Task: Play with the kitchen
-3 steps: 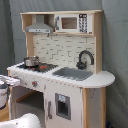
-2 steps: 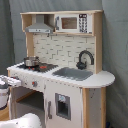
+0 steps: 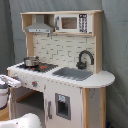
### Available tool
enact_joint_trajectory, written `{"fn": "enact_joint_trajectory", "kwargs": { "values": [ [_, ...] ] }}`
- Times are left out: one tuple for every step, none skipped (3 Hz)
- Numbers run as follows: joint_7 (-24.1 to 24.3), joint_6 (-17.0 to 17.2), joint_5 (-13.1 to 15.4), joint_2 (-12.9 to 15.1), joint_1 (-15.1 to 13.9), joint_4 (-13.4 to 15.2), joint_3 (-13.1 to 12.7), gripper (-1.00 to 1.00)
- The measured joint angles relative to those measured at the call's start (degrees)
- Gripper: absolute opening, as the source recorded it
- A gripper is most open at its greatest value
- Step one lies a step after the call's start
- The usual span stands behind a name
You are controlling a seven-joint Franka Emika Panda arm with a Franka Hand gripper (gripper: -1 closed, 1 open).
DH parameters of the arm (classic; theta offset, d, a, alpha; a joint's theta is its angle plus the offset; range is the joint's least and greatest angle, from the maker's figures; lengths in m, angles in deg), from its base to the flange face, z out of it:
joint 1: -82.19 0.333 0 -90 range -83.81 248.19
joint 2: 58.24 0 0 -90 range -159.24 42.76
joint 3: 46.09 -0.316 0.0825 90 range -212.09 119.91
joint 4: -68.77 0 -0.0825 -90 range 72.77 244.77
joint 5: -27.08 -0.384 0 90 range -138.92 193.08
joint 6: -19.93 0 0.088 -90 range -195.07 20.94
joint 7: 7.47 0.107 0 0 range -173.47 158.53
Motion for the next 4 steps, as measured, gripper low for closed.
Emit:
{"fn": "enact_joint_trajectory", "kwargs": {
  "values": [
    [6.1, -0.2, -0.02, 0.0, 0.0, 0.01, -0.01, -1.0],
    [11.91, -0.37, -0.03, 0.0, 0.01, 0.01, -0.01, -1.0],
    [18.18, -0.49, -0.04, 0.0, 0.03, 0.01, 0.0, -1.0],
    [24.4, -0.65, -0.04, 0.0, 0.03, 0.01, 0.01, -1.0]
  ]
}}
